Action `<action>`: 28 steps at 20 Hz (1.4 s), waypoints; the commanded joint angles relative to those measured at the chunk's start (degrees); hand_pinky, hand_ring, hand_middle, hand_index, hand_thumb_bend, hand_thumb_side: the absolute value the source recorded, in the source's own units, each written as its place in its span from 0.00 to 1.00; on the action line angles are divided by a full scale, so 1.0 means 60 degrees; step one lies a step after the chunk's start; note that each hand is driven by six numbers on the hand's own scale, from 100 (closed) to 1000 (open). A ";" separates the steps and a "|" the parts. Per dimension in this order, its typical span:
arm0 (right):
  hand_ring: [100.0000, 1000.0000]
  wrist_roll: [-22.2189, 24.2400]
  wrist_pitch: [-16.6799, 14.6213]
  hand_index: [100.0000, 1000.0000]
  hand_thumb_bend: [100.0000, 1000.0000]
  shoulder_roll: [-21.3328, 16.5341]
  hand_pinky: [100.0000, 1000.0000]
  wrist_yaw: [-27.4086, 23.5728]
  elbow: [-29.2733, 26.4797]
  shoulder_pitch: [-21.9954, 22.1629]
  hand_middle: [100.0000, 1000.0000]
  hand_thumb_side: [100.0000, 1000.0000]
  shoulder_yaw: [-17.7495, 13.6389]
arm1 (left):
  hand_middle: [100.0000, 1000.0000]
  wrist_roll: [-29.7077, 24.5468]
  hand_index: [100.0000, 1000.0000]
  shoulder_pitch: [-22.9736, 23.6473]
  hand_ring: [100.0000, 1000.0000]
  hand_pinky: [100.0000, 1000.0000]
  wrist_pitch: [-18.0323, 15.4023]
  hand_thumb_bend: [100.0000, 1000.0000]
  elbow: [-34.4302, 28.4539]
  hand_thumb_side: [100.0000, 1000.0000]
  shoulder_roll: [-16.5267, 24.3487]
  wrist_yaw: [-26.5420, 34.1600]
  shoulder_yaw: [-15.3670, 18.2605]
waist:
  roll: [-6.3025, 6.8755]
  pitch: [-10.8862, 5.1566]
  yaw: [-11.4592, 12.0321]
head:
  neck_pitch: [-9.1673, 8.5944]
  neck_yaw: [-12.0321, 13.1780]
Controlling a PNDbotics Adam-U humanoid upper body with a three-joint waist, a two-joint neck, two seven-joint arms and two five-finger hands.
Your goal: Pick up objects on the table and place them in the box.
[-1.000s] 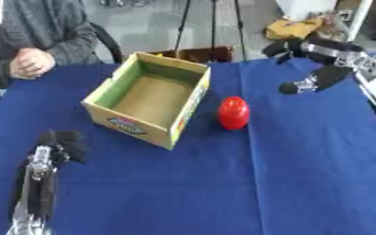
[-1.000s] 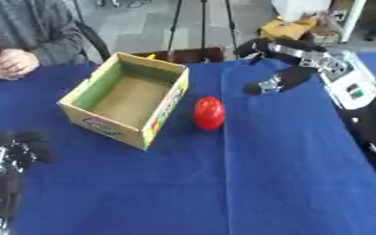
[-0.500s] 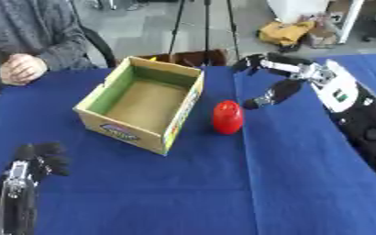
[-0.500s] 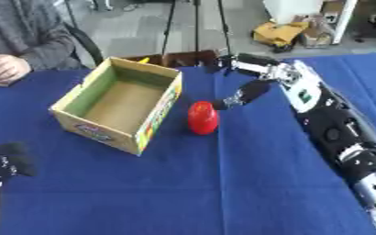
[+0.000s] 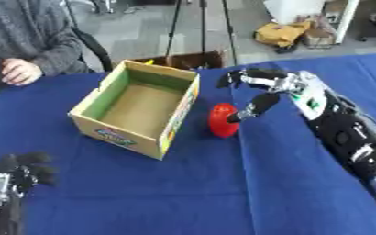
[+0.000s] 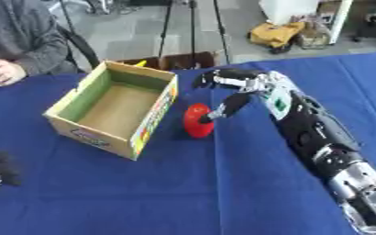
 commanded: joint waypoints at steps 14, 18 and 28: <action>0.60 0.0246 -0.0929 0.80 0.54 0.0289 0.51 0.1006 0.0531 -0.0145 0.76 0.58 -0.0089 | 0.54 -0.0108 0.66 -0.0151 0.50 0.43 -0.0001 0.26 -0.0211 1.00 -0.0016 0.0074 -0.0017 | 0.0032 -0.0079 0.0116 | -0.0258 -0.0346; 0.47 0.0267 -0.1025 0.73 0.51 0.0396 0.34 0.1077 0.0611 -0.0139 0.67 0.53 -0.0066 | 0.54 -0.0111 0.66 -0.0151 0.50 0.43 -0.0012 0.26 -0.0199 1.00 -0.0027 0.0074 -0.0015 | 0.0021 -0.0080 0.0133 | -0.0273 -0.0371; 0.36 0.0337 -0.1028 0.68 0.48 0.0320 0.17 0.0494 0.0196 -0.0287 0.51 0.43 -0.0050 | 0.53 -0.0060 0.67 -0.0144 0.49 0.43 -0.0054 0.26 -0.0161 1.00 -0.0029 0.0056 0.0019 | -0.0043 -0.0081 0.0062 | -0.0369 -0.0309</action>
